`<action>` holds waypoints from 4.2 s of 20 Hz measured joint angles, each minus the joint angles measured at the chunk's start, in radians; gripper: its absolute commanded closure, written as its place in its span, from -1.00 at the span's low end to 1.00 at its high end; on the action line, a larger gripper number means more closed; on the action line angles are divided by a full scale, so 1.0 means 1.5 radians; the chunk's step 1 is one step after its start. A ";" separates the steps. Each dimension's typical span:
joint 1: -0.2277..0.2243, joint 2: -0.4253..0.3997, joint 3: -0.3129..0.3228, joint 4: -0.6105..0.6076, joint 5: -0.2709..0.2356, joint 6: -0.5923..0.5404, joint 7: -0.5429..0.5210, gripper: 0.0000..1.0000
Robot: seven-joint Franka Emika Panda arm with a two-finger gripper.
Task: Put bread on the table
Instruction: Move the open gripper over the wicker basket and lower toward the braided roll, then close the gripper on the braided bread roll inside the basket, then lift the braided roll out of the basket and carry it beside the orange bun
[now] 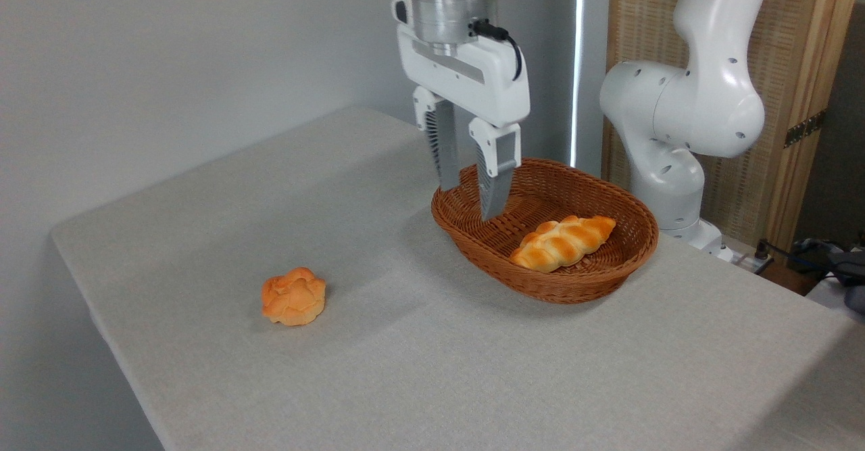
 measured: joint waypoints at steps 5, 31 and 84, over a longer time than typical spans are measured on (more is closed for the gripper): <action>-0.013 -0.050 0.000 -0.084 0.000 -0.001 0.097 -1.00; -0.020 -0.076 0.000 -0.224 0.074 -0.020 0.156 -0.94; -0.034 -0.067 -0.008 -0.100 0.078 -0.027 0.154 1.00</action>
